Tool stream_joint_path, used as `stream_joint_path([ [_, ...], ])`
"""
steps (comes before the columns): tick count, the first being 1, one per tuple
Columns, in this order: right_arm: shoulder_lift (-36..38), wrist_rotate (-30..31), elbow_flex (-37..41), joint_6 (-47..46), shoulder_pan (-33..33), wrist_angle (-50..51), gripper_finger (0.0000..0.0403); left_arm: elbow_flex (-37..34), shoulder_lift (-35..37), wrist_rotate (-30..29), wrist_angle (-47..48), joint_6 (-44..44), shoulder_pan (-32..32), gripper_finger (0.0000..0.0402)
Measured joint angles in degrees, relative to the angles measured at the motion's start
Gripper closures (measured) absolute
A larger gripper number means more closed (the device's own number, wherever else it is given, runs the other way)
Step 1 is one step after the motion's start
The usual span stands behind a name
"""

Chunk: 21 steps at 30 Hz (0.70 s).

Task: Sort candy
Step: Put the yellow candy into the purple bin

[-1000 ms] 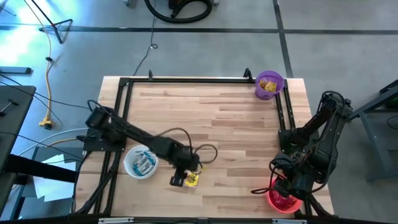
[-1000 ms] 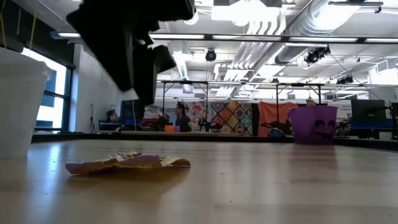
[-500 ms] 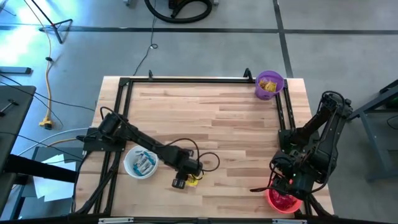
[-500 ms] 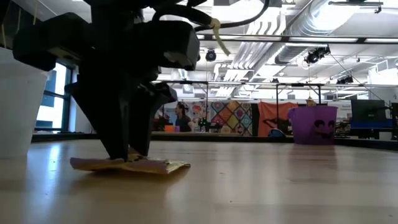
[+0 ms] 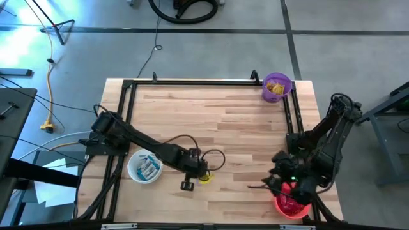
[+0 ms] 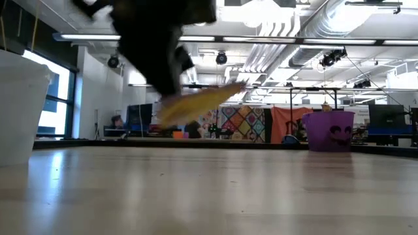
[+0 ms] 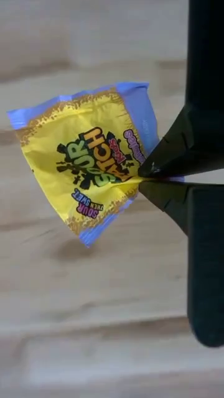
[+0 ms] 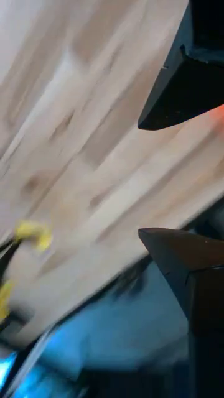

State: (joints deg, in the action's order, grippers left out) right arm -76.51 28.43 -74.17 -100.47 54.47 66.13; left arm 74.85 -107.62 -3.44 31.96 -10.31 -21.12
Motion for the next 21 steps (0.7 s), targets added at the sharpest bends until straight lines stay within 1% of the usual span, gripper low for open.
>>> stream_joint_path([
  [2,0.0,1.8,1.86,0.1,-2.83,-8.2,0.0137,0.0,1.77,-1.92,-2.62,-3.12,0.45,0.0401],
  [4,0.0,1.2,4.28,0.75,-6.05,-15.91,0.0137,0.0,3.53,-3.77,-6.46,-6.03,0.98,0.0401],
  [6,-0.02,0.28,6.63,3.29,-9.13,-23.83,0.0137,0.13,4.52,-5.24,-10.07,-7.68,1.5,0.0401],
  [9,-0.02,0.44,9.46,5.77,-12.99,-31.79,0.0137,0.13,4.94,-6.26,-13.61,-8.83,2.09,0.0401],
  [17,-0.02,-2.57,13.84,5.99,-21.05,-40.55,0.0138,0.11,5.16,-7.56,-19.1,-10.77,2.2,0.0401],
  [21,-0.04,-4.57,15.1,5.39,-23.24,-41.3,0.0154,0.11,5.16,-8.29,-22.77,-12.67,2.4,0.0401],
])
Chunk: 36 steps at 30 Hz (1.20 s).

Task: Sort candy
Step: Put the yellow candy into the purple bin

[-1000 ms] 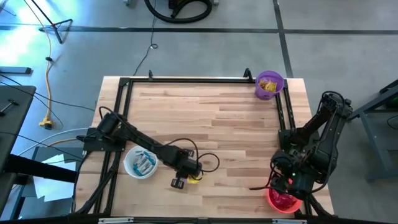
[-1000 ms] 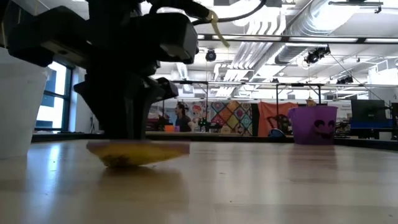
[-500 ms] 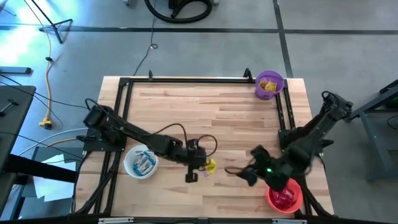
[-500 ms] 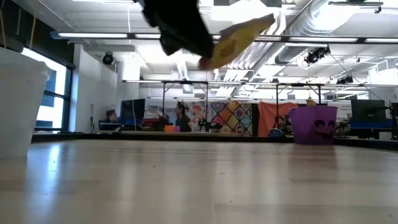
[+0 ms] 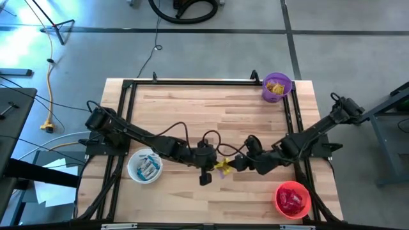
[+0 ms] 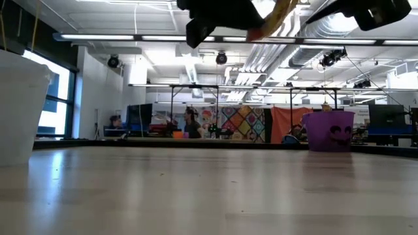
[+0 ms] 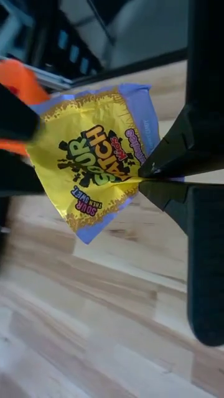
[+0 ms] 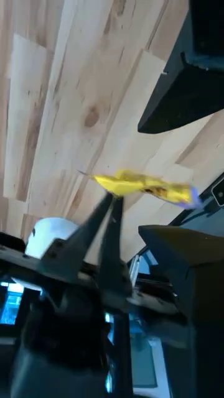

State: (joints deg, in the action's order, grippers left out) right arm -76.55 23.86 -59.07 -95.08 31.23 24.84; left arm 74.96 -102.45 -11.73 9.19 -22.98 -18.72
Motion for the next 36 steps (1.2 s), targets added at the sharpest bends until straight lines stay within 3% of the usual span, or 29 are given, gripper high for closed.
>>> stream_joint_path([
  [6,0.0,-0.11,0.0,0.1,-0.62,0.07,0.0215,0.0,0.0,-0.14,-4.17,-2.43,-0.04,0.0401],
  [13,0.0,0.59,0.0,4.19,-0.62,-0.64,0.0368,0.0,0.0,-0.57,-8.04,-3.85,0.61,0.04],
  [15,0.0,1.41,-0.34,6.52,-0.62,-0.65,0.0393,0.0,0.26,-0.66,-7.25,-3.79,1.07,0.0394],
  [22,0.71,3.95,-4.26,13.13,-2.93,3.28,0.0396,-0.36,5.68,-6.1,0.09,0.6,1.36,0.034],
  [27,3.37,5.68,-6.15,16.75,-7.0,9.89,0.0401,-4.78,11.17,-6.07,-1.74,1.58,1.31,0.0318],
  [36,14.57,12.19,-6.97,16.41,-18.26,39.66,0.0402,-19.03,20.23,-4.65,-13.93,0.54,0.17,0.0316],
])
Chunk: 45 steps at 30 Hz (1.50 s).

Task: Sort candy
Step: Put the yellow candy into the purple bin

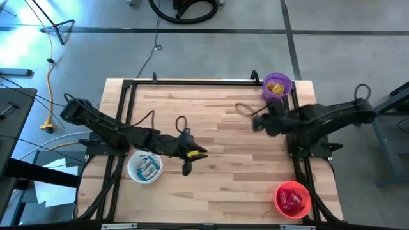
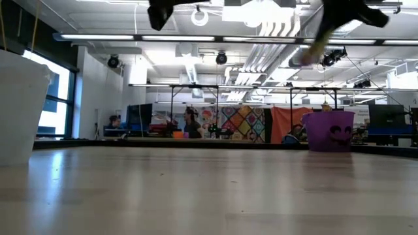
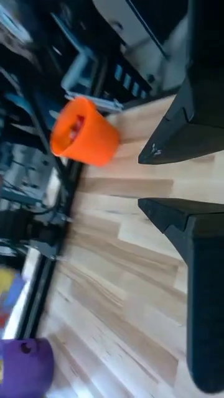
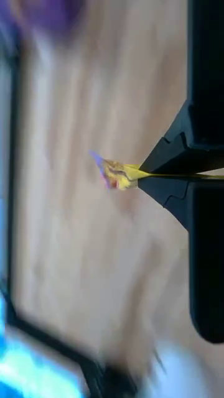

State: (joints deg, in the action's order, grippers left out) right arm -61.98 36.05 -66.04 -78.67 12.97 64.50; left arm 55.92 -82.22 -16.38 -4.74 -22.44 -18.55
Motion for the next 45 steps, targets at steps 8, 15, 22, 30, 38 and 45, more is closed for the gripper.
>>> stream_joint_path([
  [8,7.81,10.1,2.35,7.01,-20.1,17.15,0.0403,-11.65,9.56,2.44,-11.43,-0.54,1.54,0.0351],
  [15,10.64,4.38,11.66,35.15,-42.11,-4.14,0.0403,-15.12,13.98,2.55,-11.56,-0.92,5.38,0.039],
  [22,8.23,-9.21,21.82,52.34,-64.09,-26.3,0.0403,-15.85,15.1,4.26,-10.75,-1.43,8.47,0.0401],
  [30,6.31,-2.57,23.83,50.33,-62.17,-31.44,0.0402,-15.85,15.39,4.24,-9.44,-2.6,9.45,0.0401],
  [38,5.73,-6.68,23.78,42.81,-62.13,-31.62,0.031,-15.83,15.37,4.26,-9.46,-3.01,9.42,0.0401],
  [45,1.99,-6.18,23.78,36.87,-62.11,-36.06,0.0256,-15.83,15.37,4.26,-9.45,-2.97,9.42,0.0401],
])
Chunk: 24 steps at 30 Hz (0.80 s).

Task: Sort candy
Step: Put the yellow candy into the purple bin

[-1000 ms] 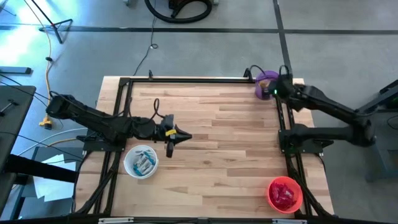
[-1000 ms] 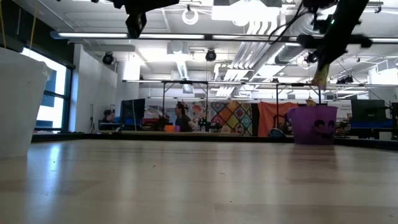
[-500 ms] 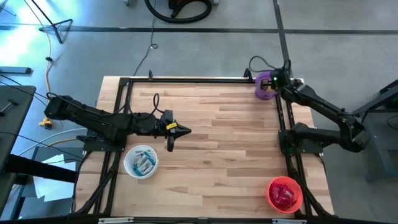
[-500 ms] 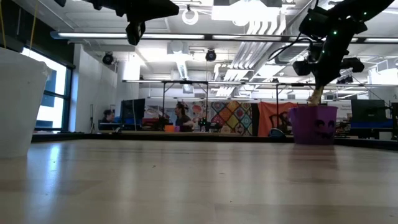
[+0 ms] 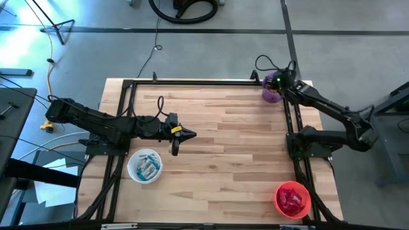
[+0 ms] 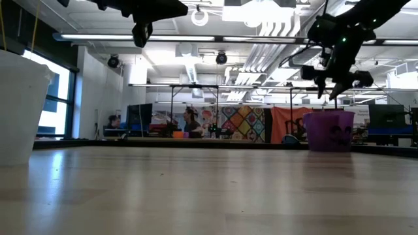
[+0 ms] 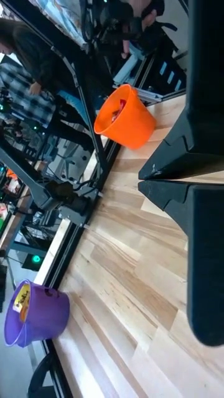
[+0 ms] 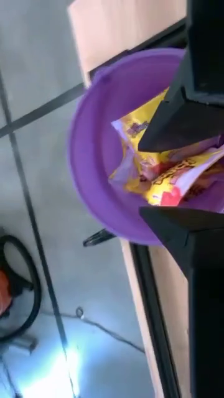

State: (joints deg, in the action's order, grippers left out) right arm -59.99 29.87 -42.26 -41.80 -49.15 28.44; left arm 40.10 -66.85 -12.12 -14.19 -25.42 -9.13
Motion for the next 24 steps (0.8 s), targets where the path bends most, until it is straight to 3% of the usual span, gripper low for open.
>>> stream_joint_path([
  [3,-3.27,-0.52,0.0,-1.79,0.04,0.01,0.0291,0.0,0.04,0.0,0.01,0.01,0.0,0.0401],
  [8,-7.77,-3.37,0.0,-1.9,0.07,0.14,0.0392,0.0,1.19,0.0,0.62,0.58,-0.04,0.0401],
  [14,-11.14,-4.1,0.0,-2.06,-1.1,0.25,0.0384,0.07,4.4,0.0,4.67,1.59,0.03,0.0401],
  [19,-7.85,-7.84,-0.38,6.86,-1.49,-2.72,0.04,0.04,9.0,0.08,10.02,4.2,0.96,0.0401],
  [24,-2.27,-13.62,-1.11,16.48,2.44,-6.58,0.0402,0.03,14.03,6.75,11.66,8.39,4.87,0.0401],
])
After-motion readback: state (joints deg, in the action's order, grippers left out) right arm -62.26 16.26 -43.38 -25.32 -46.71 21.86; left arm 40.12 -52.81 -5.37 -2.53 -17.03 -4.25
